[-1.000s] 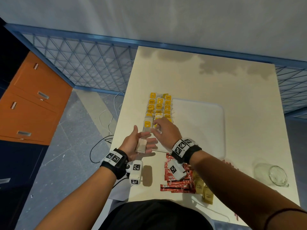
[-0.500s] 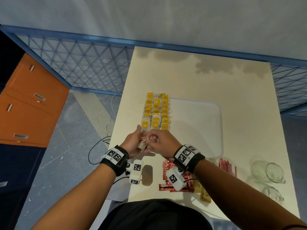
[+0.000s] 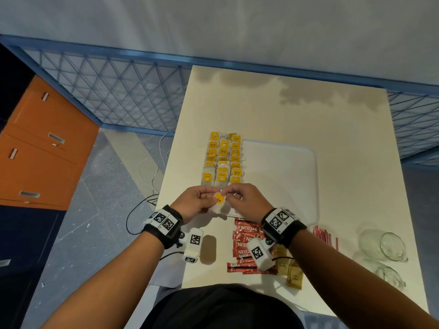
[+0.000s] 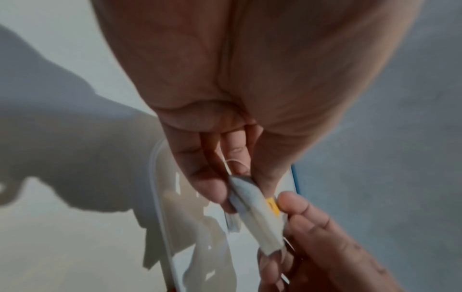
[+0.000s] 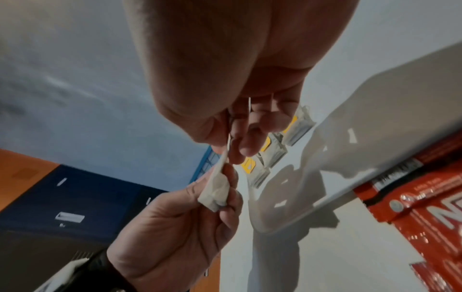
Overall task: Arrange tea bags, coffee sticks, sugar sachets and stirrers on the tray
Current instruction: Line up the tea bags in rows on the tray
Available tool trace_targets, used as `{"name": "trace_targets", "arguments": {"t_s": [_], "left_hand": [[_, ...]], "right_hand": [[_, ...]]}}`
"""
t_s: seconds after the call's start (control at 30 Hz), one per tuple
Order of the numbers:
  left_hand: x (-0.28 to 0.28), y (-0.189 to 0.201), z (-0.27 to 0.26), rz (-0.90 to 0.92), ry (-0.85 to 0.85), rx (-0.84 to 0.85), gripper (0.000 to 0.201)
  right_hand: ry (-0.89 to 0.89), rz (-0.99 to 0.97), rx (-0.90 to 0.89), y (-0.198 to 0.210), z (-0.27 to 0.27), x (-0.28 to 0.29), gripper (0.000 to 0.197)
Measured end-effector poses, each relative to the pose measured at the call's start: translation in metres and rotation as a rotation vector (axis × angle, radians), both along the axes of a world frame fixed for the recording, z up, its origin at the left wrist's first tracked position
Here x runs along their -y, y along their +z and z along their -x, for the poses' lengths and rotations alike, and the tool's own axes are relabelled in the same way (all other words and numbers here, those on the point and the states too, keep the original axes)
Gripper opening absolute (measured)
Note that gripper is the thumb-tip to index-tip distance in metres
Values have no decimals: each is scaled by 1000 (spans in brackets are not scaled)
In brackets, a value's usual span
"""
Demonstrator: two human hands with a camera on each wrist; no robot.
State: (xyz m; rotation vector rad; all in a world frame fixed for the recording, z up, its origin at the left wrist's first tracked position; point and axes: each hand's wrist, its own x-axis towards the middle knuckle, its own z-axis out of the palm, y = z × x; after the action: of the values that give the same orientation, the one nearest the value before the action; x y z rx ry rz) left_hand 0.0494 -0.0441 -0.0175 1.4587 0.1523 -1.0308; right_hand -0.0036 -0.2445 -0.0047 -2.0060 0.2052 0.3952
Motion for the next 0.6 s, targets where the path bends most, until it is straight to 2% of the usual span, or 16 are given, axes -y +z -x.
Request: {"name": "trace_targets", "arguments": {"t_s": [0.1, 0.17, 0.23, 0.33, 0.5, 0.6], "left_hand": [[6, -1, 0, -35, 36, 34, 23], [12, -2, 0, -82, 56, 70, 21], [17, -2, 0, -138, 64, 107, 18], [24, -2, -2, -159, 65, 141, 16], [29, -1, -9, -243, 62, 307, 21], [31, -2, -18, -313, 60, 448, 19]], "right_hand": [[-43, -143, -105, -4, 3, -1, 18], [-32, -165, -149, -12, 6, -1, 35], [-9, -115, -162, -20, 7, 1, 34], [1, -31, -145, -30, 5, 5, 3], [-153, 221, -126, -45, -6, 17, 9], [-177, 260, -136, -50, -11, 23, 7]]}}
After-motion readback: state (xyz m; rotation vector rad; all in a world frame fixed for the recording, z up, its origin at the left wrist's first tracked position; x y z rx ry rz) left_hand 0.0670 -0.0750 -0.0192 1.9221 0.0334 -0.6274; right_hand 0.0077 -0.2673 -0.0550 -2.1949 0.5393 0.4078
